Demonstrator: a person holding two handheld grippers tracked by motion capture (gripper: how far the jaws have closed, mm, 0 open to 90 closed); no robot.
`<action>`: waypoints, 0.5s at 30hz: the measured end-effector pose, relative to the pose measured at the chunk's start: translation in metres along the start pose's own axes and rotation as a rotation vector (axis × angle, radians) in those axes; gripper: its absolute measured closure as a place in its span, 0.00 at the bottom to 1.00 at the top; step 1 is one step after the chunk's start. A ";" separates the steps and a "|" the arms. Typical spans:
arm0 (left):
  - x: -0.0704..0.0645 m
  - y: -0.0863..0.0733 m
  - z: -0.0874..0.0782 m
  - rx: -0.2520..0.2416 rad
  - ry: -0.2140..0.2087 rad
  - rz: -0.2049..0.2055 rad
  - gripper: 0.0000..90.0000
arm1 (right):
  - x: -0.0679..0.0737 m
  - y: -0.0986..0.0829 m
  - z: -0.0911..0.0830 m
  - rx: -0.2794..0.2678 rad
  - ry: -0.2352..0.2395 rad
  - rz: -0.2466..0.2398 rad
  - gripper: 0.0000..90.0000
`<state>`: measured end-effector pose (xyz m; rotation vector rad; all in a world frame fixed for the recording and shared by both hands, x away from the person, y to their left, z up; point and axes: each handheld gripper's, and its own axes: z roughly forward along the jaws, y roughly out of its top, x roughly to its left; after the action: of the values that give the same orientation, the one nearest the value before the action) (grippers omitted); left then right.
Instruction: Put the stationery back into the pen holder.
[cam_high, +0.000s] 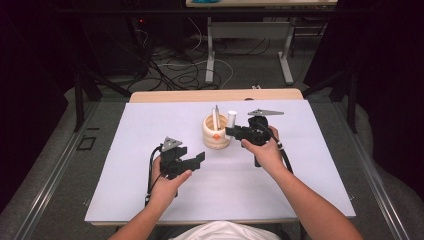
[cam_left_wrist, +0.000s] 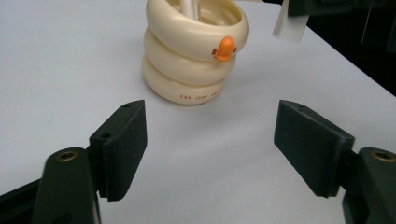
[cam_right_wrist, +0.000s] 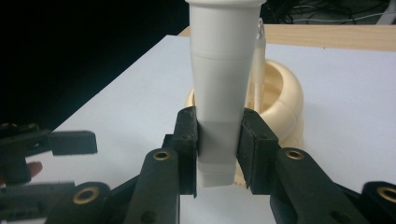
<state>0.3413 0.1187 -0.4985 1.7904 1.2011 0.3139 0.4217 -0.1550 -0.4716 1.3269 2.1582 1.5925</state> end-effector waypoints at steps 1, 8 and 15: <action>0.002 -0.001 0.000 0.005 0.004 0.004 0.28 | 0.001 0.002 0.002 -0.002 -0.004 -0.002 0.79; 0.016 -0.003 -0.002 -0.003 0.042 0.059 0.21 | 0.004 0.015 0.014 -0.017 -0.051 -0.035 0.79; 0.026 -0.004 -0.001 -0.030 0.097 0.106 0.21 | 0.005 0.022 0.028 -0.028 -0.096 -0.062 0.79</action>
<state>0.3511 0.1416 -0.5078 1.8334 1.1648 0.4830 0.4471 -0.1304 -0.4639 1.2875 2.0926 1.4986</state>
